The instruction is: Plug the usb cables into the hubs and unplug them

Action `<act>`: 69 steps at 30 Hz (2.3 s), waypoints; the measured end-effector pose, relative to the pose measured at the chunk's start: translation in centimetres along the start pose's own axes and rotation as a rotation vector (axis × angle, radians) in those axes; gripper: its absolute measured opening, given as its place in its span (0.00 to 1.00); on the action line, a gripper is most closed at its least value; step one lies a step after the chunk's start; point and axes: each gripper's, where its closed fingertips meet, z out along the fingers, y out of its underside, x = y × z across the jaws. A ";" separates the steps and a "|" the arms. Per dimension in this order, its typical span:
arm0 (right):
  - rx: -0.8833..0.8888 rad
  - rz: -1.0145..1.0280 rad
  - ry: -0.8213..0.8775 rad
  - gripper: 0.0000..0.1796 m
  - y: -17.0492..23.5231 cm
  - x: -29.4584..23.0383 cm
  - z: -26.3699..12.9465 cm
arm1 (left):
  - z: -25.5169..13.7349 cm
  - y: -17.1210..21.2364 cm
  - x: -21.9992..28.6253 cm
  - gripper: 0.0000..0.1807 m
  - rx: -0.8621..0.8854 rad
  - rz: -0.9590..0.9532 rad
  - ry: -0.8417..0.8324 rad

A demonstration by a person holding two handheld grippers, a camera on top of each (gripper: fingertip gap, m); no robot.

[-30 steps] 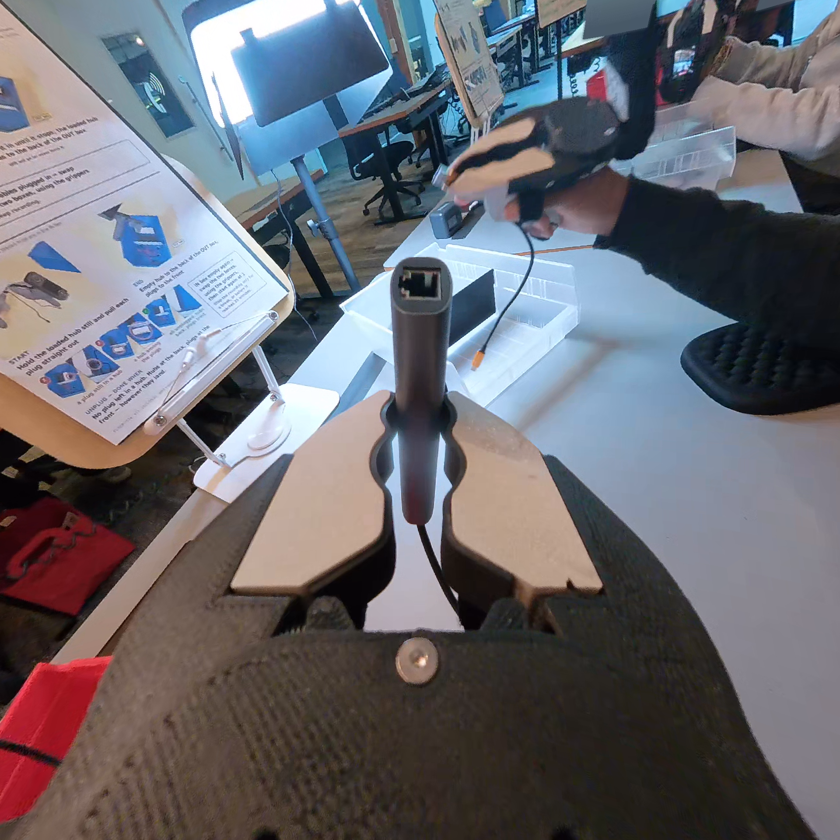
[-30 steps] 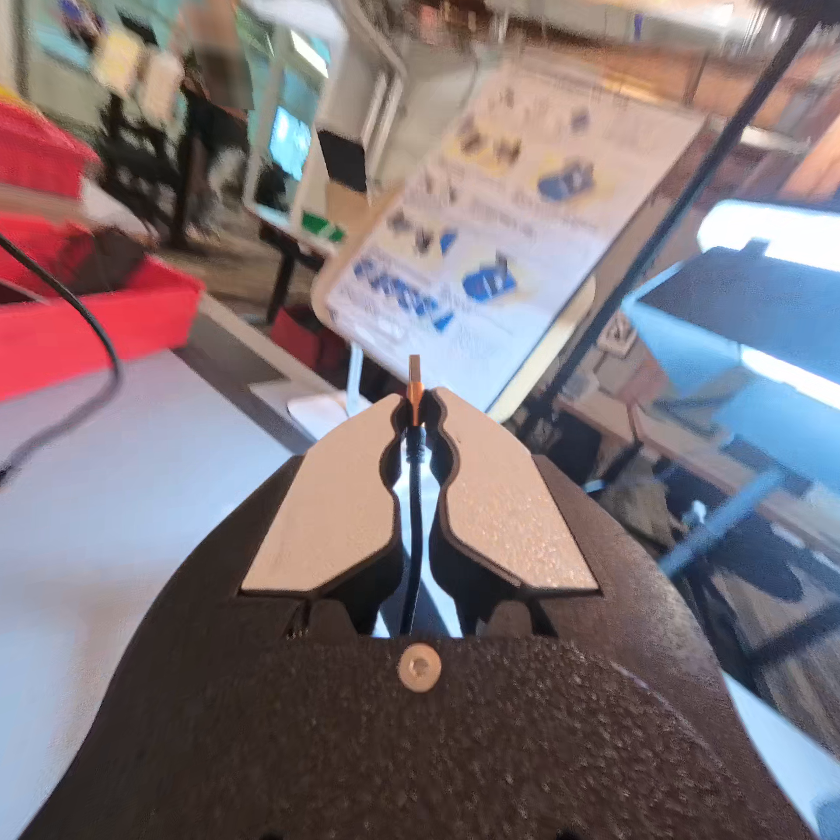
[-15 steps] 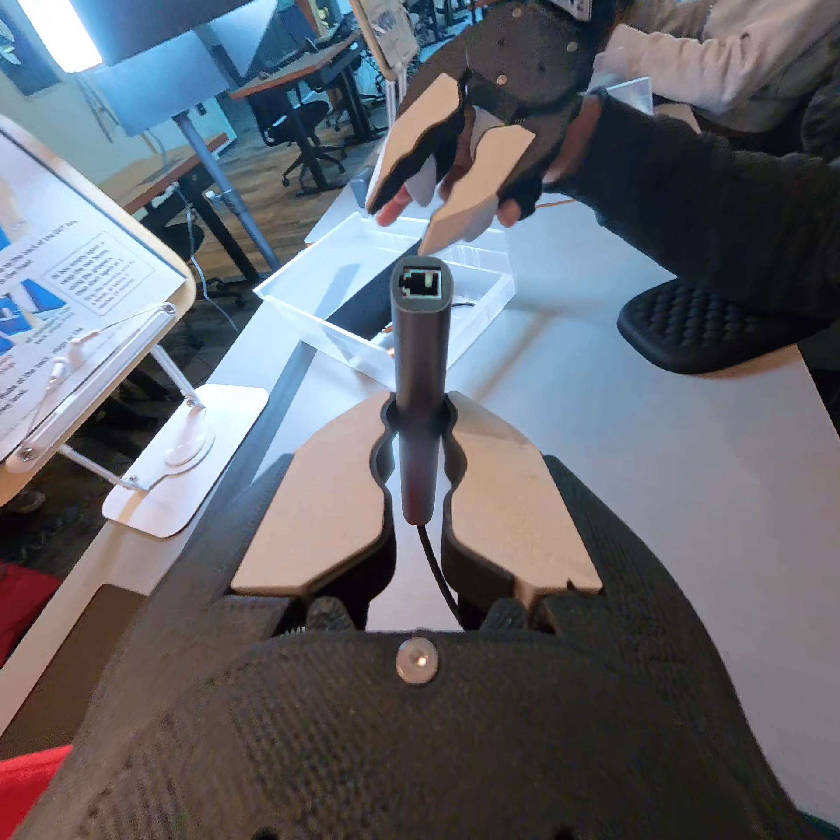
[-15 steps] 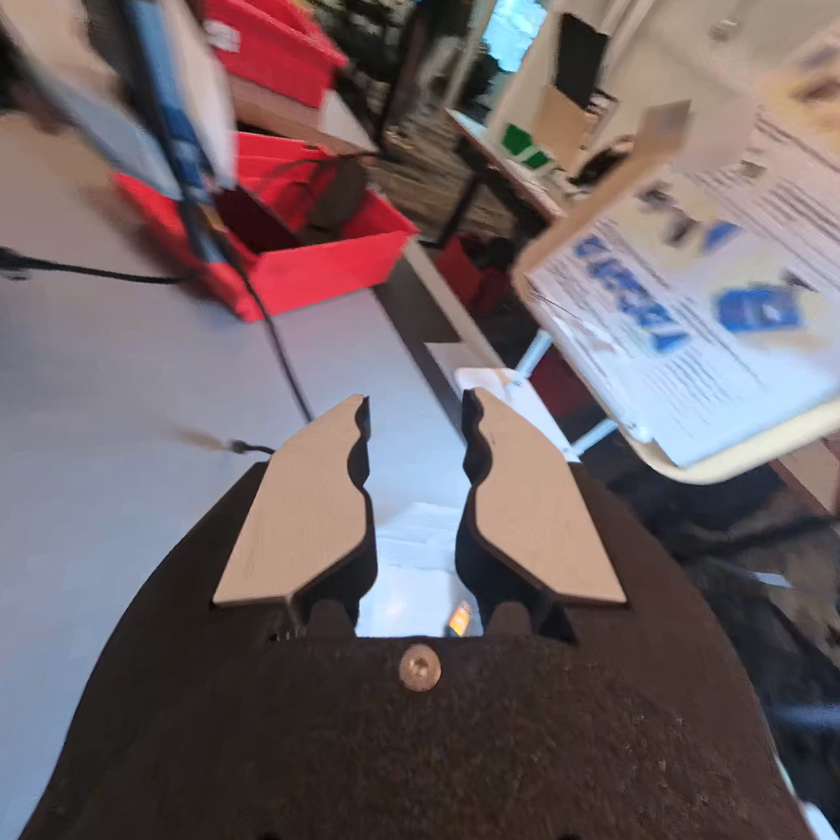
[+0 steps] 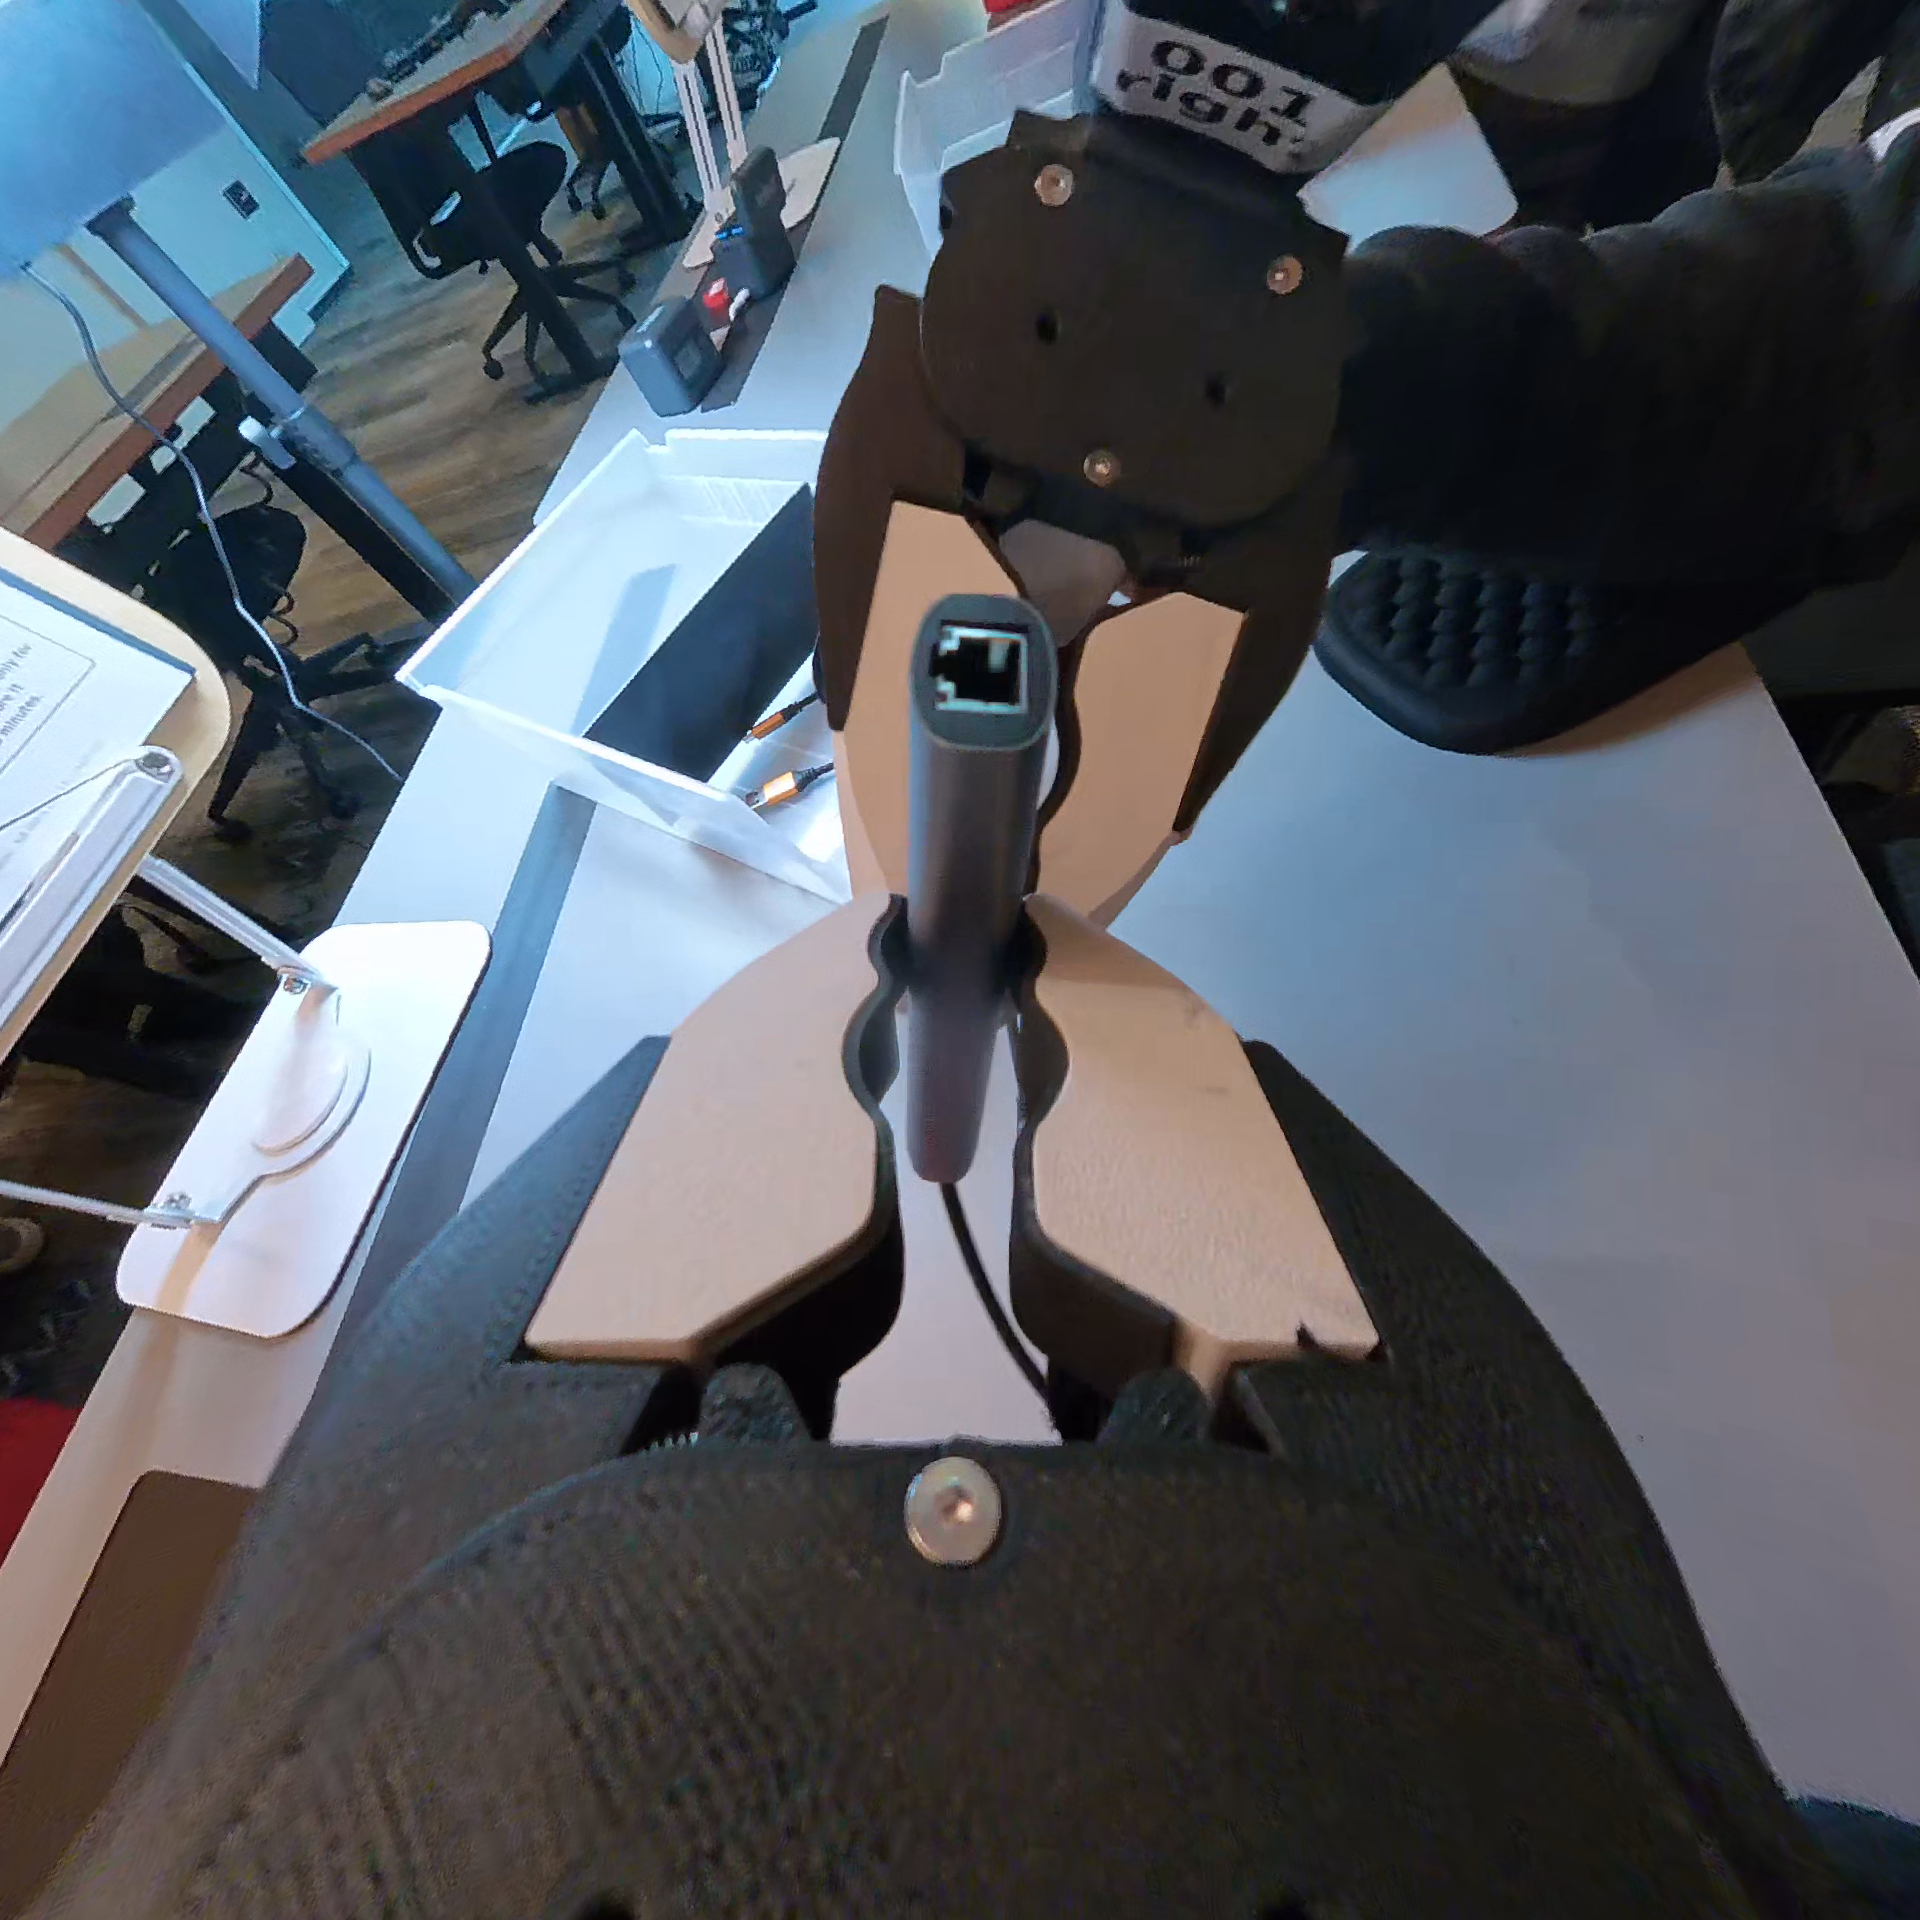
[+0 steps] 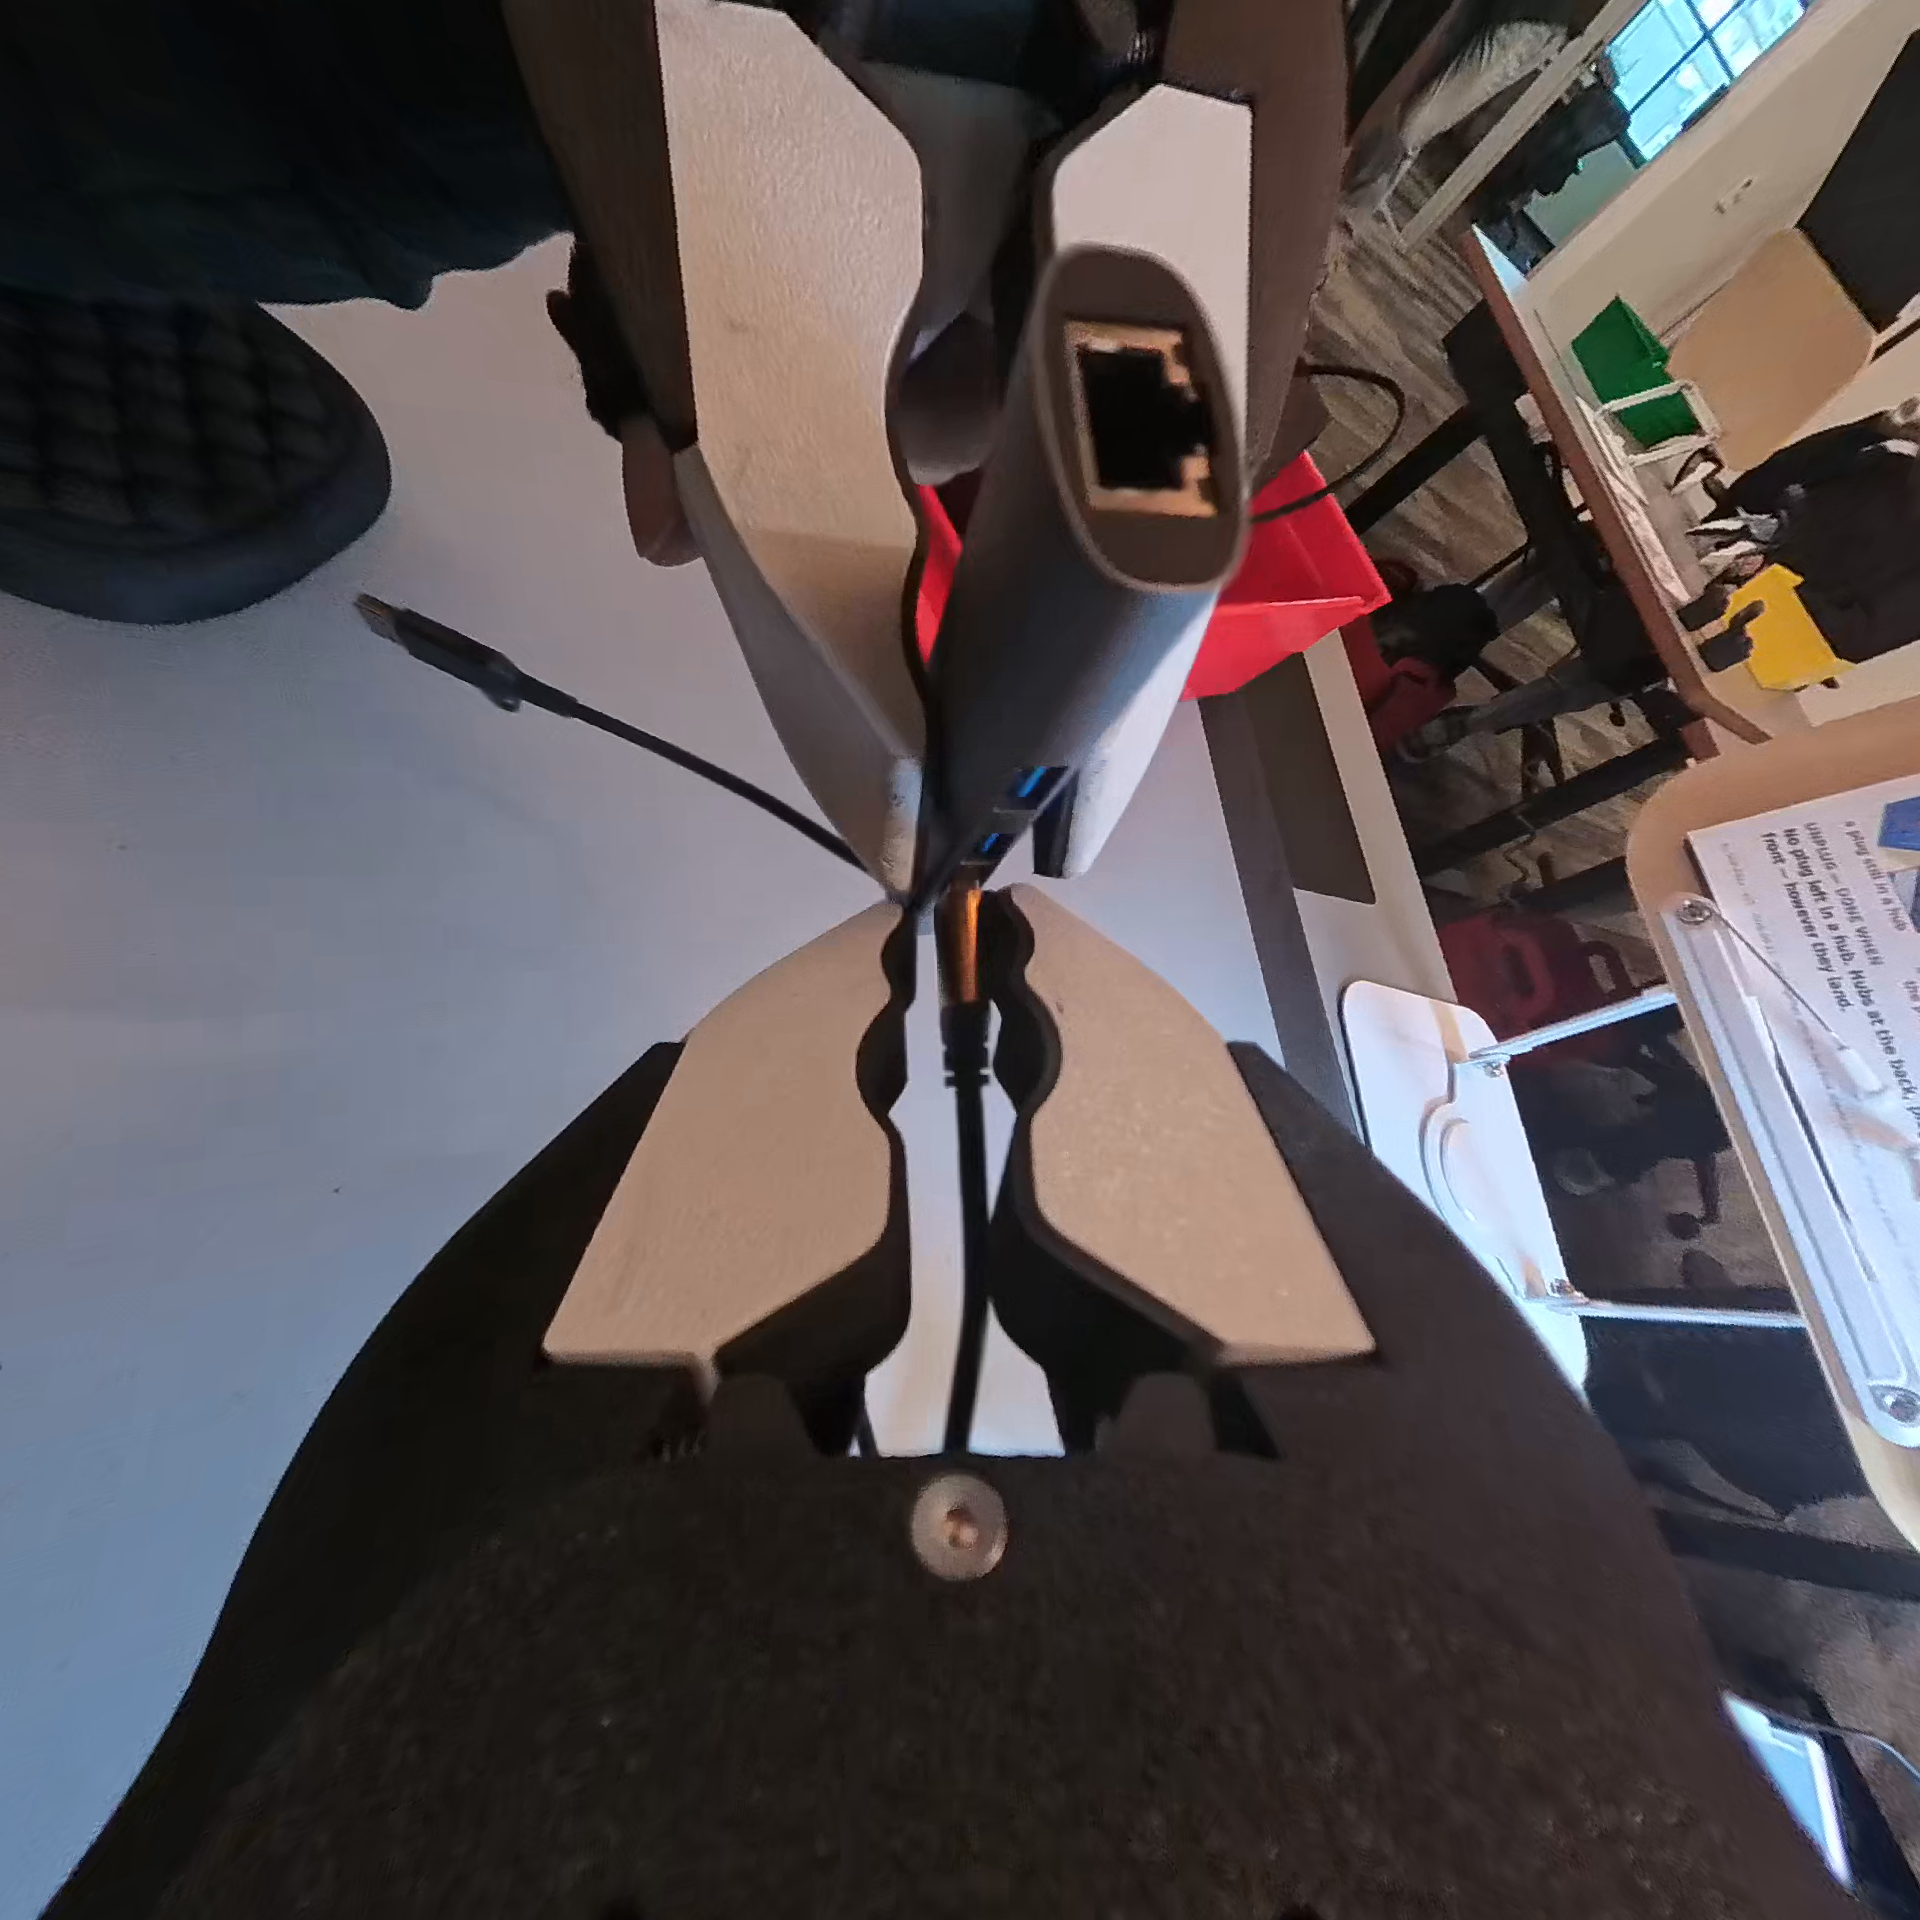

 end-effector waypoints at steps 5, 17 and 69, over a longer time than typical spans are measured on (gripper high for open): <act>0.037 0.008 -0.025 0.04 -0.4 0.0 -0.7 | 0.1 0.5 0.2 0.21 -0.026 0.089 -0.023; -0.016 -0.067 0.028 0.04 -0.3 0.5 -1.1 | 0.3 1.9 -0.4 0.10 -0.136 0.216 -0.091; 0.092 -0.037 0.047 0.09 -2.3 1.6 -4.7 | -1.6 -2.3 -0.2 0.16 0.195 -0.048 0.036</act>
